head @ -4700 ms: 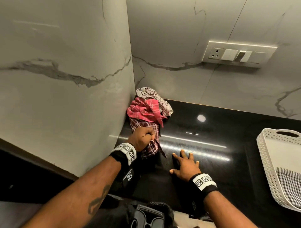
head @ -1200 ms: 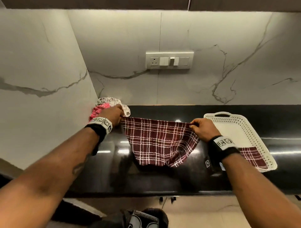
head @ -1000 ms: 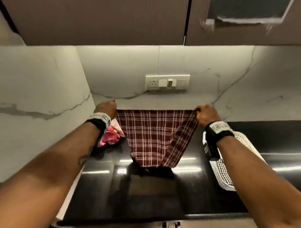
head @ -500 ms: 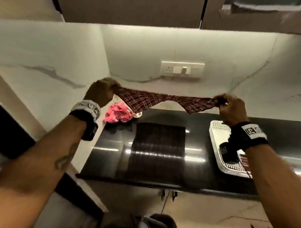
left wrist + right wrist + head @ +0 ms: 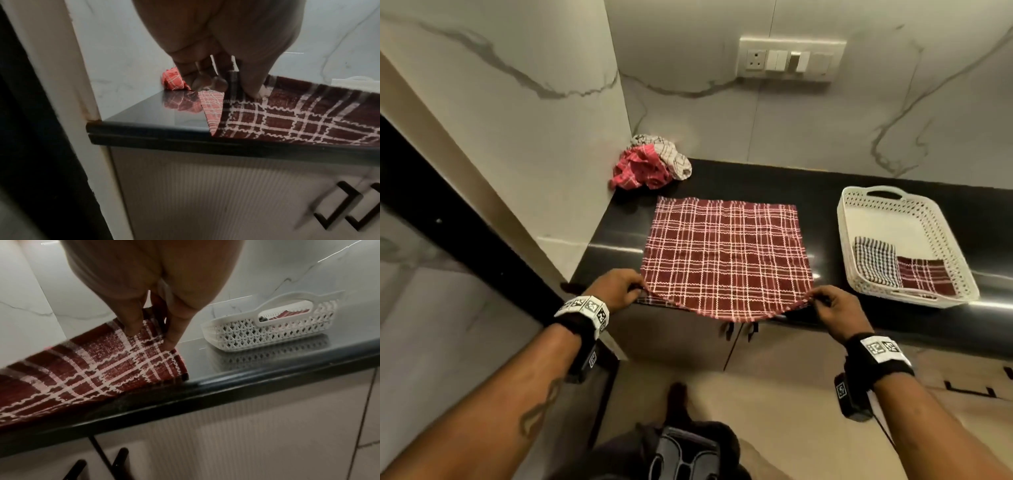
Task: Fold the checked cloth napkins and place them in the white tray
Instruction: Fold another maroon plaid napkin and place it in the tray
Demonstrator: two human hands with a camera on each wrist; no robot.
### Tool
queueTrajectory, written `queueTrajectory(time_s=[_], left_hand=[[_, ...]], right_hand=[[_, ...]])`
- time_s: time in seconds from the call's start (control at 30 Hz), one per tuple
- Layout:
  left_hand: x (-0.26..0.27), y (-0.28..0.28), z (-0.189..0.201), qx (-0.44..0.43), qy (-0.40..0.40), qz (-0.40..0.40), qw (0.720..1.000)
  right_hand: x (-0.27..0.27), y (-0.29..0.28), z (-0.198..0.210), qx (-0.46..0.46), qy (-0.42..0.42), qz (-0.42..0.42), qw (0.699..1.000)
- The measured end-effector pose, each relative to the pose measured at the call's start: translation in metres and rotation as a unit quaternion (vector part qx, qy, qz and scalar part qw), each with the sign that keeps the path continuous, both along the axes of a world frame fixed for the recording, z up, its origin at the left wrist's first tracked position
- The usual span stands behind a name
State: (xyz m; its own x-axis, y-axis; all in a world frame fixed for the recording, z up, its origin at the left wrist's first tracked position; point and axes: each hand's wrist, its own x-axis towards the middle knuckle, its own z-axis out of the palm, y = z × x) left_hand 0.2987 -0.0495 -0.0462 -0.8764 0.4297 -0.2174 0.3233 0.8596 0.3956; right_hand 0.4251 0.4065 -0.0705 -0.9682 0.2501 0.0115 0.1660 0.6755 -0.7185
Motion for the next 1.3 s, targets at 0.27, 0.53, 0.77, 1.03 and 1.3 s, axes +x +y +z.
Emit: queueTrajectory(time_s=[0.27,0.53,0.77,1.03,1.3], left_hand=[[0.018,-0.009,0.002,-0.005,-0.066,0.047,0.997],[-0.001,-0.031,0.032,0.086,-0.132,0.060,0.986],[-0.096,-0.001,0.015,0.190,-0.025,0.131,0.973],[-0.196,0.048,-0.039,0.164,-0.002,0.195,0.967],[-0.214,0.062,-0.067,0.115,0.031,0.192,0.974]], right_hand=[[0.038,-0.007,-0.002,-0.041,-0.033,0.011,0.999],[0.030,0.006,0.036,-0.197,-0.021,-0.018,0.980],[-0.073,0.023,0.029,-0.121,-0.013,-0.104,0.987],[-0.178,0.040,-0.014,-0.015,-0.070,-0.183,0.981],[-0.197,0.044,-0.040,0.028,-0.121,-0.221,0.967]])
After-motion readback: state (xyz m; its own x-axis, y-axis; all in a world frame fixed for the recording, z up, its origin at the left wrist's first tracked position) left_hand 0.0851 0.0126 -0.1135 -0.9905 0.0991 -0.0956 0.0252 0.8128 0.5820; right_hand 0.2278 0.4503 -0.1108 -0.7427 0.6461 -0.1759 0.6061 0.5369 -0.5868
